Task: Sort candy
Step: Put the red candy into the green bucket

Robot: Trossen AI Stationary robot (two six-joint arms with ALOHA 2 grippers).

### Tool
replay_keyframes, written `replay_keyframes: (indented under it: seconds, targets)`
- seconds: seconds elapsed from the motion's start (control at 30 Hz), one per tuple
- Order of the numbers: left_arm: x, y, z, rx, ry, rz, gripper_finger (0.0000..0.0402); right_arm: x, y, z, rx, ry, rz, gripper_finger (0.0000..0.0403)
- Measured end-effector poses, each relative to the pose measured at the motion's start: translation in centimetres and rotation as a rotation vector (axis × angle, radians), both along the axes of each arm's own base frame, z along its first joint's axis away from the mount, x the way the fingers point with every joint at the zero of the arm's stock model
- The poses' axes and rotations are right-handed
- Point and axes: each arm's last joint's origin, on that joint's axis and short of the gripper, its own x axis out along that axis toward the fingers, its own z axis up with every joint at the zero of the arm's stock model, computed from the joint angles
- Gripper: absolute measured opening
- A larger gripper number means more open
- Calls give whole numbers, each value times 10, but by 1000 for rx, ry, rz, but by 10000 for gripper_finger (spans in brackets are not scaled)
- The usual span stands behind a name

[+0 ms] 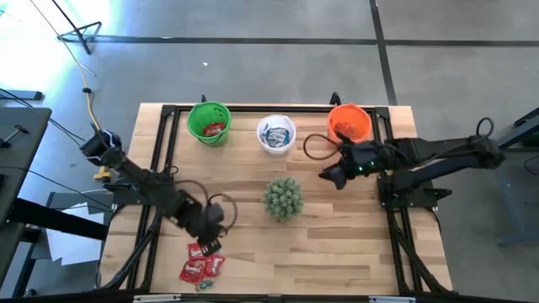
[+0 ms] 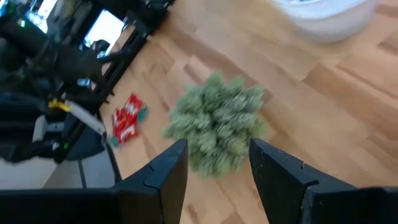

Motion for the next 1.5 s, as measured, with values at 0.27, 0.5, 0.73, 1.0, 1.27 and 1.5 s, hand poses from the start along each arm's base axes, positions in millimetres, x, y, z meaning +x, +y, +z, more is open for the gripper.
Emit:
replay_keyframes:
  seconds: [0.27,0.5,0.73,1.0,1.27,1.5]
  targets:
    - [-22,-37,-9,6,24,247,76,-4,25,0,-54,-9,72,165]
    - [-24,-67,-36,86,-3,-239,76,-6,32,0,-55,-7,106,165]
    - [-18,-78,-77,131,110,-449,76,-7,38,0,-19,-8,107,165]
    - [-12,-84,-110,244,174,-517,76,-7,37,0,-20,-13,67,165]
    - [-13,-85,-111,272,156,-482,76,-7,37,0,-23,-14,62,165]
    - [-7,-89,-71,252,-3,-445,76,-7,36,0,-35,-16,47,165]
